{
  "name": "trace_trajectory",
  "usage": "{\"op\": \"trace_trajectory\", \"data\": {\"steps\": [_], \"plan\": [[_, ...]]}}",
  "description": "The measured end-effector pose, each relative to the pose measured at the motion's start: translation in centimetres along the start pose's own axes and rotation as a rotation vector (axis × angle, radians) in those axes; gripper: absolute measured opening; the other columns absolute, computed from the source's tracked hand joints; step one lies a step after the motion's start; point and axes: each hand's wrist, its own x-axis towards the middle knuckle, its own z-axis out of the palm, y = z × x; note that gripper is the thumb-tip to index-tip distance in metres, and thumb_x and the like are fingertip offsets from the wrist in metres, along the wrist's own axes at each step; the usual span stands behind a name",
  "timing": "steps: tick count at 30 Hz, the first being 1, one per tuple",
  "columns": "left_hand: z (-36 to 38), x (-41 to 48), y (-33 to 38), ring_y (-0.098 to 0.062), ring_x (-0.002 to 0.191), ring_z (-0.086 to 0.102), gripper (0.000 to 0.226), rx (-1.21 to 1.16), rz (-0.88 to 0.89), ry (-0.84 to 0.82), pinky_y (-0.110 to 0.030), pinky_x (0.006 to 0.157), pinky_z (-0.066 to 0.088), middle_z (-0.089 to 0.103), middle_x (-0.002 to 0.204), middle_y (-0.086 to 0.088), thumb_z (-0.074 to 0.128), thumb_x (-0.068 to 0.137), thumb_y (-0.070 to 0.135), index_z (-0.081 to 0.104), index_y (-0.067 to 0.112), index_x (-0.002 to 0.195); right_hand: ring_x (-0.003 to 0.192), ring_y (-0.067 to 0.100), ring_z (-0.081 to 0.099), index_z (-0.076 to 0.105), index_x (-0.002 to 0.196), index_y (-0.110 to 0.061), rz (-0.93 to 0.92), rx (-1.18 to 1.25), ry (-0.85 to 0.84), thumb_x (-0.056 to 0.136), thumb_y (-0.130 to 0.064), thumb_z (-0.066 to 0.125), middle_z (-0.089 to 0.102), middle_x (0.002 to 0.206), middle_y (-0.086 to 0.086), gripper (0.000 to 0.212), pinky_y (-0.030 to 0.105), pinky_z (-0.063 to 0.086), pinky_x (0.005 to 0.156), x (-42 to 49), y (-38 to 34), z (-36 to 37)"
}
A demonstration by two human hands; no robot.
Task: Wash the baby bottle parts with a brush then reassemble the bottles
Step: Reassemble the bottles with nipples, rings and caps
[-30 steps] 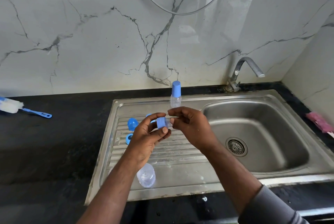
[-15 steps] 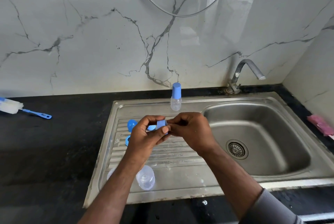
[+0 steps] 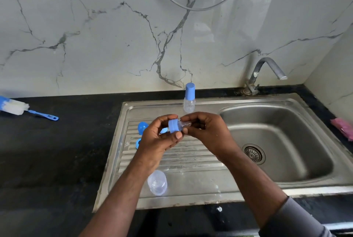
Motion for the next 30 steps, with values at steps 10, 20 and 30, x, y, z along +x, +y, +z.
{"op": "trace_trajectory", "data": {"steps": [10,20,30], "plan": [[0.6,-0.1,0.3,-0.034,0.094,0.073,0.046,-0.087,0.006,-0.003,-0.035,0.082,0.06,0.074,0.105,-0.014,0.078,0.074,0.007,0.062,0.01,0.118,0.095,0.006,0.071,0.079,0.108,-0.013,-0.416,-0.367,0.067,0.08,-0.006,0.082,0.077,0.102,-0.004,0.029,0.03,0.059,0.081,-0.1,-0.1,-0.3],[0.9,0.0,0.2,-0.026,0.079,0.074,0.034,-0.136,-0.17,-0.018,-0.025,0.071,0.061,0.074,0.094,-0.016,0.067,0.084,0.024,0.067,0.003,0.111,0.079,0.01,0.075,0.079,0.1,-0.011,-0.059,-0.078,-0.035,0.079,-0.001,0.081,0.078,0.087,-0.004,0.024,0.026,0.06,0.076,0.3,0.2,-1.1],[0.9,0.1,0.4,-0.019,0.064,0.066,0.041,-0.133,-0.31,0.012,-0.024,0.059,0.059,0.067,0.078,-0.016,0.053,0.097,0.04,0.07,0.004,0.105,0.078,0.02,0.074,0.076,0.097,0.0,0.039,0.121,-0.049,0.082,0.005,0.076,0.078,0.089,0.011,0.015,0.031,0.06,0.072,0.8,0.9,-0.8]]}}
